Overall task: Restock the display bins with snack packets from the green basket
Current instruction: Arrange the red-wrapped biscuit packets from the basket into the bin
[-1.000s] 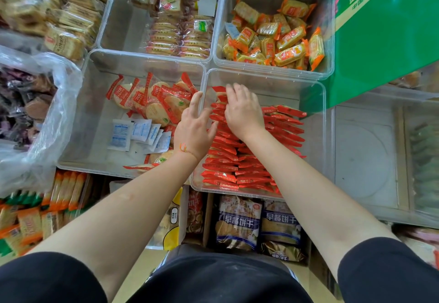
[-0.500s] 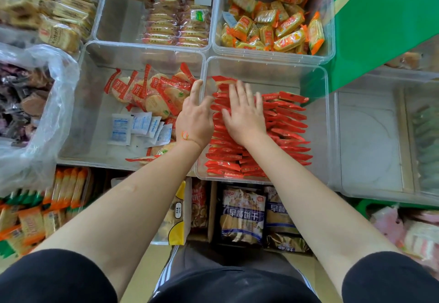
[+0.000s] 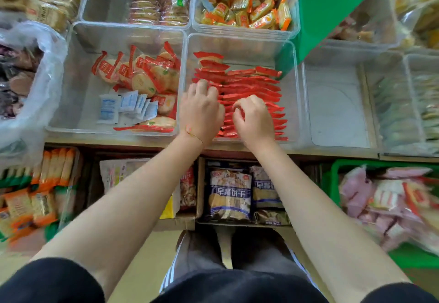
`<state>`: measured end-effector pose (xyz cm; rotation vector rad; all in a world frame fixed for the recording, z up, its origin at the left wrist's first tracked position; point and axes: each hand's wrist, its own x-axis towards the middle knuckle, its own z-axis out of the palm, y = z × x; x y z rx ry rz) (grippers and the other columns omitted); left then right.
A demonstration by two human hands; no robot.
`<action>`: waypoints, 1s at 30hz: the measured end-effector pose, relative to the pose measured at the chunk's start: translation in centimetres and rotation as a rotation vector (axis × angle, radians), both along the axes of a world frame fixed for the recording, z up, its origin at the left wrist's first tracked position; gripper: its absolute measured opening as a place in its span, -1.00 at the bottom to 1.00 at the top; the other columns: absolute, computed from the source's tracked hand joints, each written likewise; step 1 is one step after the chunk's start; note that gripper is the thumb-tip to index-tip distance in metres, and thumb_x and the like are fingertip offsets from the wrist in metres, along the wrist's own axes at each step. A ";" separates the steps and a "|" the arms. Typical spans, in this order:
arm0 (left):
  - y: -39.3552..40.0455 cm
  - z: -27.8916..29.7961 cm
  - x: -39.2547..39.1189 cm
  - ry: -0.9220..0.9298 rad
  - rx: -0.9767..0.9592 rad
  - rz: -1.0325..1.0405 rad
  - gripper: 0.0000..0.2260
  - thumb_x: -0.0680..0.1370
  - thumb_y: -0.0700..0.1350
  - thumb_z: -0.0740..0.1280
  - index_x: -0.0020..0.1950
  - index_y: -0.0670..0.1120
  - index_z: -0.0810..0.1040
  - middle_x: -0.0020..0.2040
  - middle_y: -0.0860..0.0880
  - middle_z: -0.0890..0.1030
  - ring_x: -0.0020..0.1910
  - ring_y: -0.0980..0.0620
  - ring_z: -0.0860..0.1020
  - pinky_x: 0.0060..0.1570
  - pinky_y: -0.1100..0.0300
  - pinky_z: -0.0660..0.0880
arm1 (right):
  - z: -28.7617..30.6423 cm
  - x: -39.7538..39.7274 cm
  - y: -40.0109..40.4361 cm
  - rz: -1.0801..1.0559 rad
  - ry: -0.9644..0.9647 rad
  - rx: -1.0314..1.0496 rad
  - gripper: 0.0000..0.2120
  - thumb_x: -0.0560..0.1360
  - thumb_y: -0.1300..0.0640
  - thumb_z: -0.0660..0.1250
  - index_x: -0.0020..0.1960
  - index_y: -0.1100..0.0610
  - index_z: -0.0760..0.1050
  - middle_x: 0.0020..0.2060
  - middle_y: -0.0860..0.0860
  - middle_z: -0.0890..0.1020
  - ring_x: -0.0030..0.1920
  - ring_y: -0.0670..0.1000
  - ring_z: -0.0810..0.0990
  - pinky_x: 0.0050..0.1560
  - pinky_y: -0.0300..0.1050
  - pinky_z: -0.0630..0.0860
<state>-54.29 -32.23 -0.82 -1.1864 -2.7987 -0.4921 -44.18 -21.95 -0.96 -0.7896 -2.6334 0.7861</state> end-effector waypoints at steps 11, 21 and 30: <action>6.9 -4.5 25.2 -0.630 -0.339 0.033 -0.77 0.57 0.00 0.20 0.09 -0.05 0.58 0.06 -0.08 0.56 0.09 -0.12 0.55 0.10 0.02 0.50 | -4.1 25.4 8.1 -0.023 -0.300 -0.349 -0.83 0.55 0.15 0.22 -0.05 0.07 0.59 -0.16 0.08 0.68 -0.11 0.16 0.60 -0.14 0.00 0.50; 20.8 -6.6 46.0 -0.804 -0.340 0.114 -0.70 0.58 -0.04 0.22 0.27 -0.11 0.48 0.24 -0.14 0.48 0.20 -0.19 0.50 0.15 -0.01 0.46 | -7.0 44.5 22.6 -0.261 -0.378 0.080 -0.58 0.44 0.11 0.36 0.29 0.13 0.43 0.23 0.20 0.47 0.25 0.25 0.43 0.23 0.18 0.39; 26.0 -6.2 49.0 -1.287 -0.052 0.413 -0.83 0.57 -0.17 0.21 0.05 -0.17 0.56 -0.06 -0.16 0.64 -0.24 -0.06 0.60 -0.25 0.12 0.54 | -8.0 48.8 29.9 -0.346 -0.501 -0.297 -0.41 0.47 0.02 0.35 0.43 0.10 0.25 0.26 0.20 0.42 0.26 0.25 0.43 0.26 0.16 0.43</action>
